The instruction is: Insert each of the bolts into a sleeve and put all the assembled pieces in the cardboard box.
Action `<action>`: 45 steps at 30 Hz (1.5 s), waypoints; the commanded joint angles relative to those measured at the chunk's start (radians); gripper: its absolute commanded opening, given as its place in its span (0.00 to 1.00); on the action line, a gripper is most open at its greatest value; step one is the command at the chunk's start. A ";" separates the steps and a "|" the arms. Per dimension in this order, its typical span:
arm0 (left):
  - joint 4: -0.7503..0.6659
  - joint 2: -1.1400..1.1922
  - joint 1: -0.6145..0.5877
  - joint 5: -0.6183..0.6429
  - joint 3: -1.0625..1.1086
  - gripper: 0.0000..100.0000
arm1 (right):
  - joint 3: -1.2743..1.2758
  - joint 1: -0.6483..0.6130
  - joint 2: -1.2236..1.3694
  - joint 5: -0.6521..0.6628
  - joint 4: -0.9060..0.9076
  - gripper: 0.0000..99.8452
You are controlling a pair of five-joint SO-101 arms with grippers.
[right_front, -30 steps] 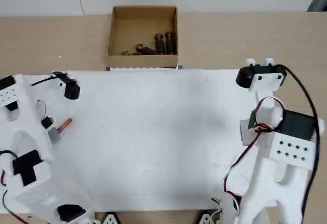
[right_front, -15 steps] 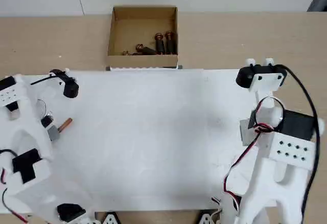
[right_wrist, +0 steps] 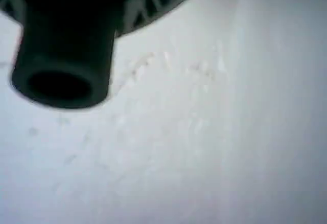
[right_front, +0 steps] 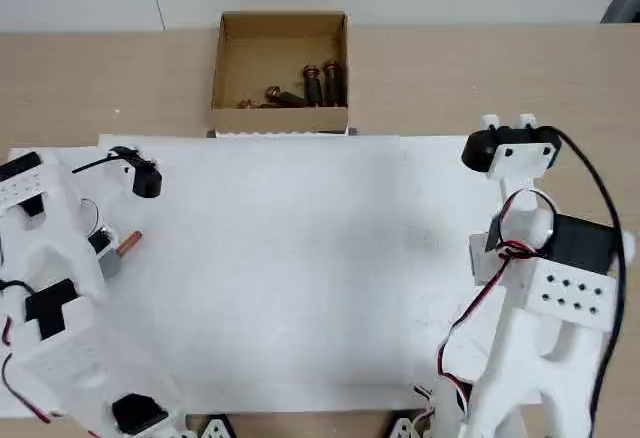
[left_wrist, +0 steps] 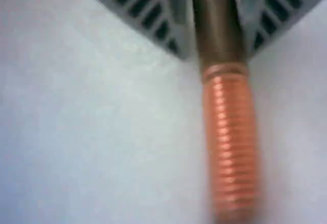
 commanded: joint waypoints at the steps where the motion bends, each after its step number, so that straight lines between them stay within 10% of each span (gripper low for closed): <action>1: 0.037 0.020 0.005 -0.005 -0.012 0.01 | -0.005 0.004 -0.018 -0.003 -0.005 0.00; 14: 0.183 -0.282 0.094 0.299 -0.041 0.01 | -0.005 0.004 -0.027 -0.005 -0.005 0.00; 45: 0.118 -0.318 0.334 2.246 -0.041 0.01 | -0.005 0.010 -0.027 -0.003 -0.005 0.00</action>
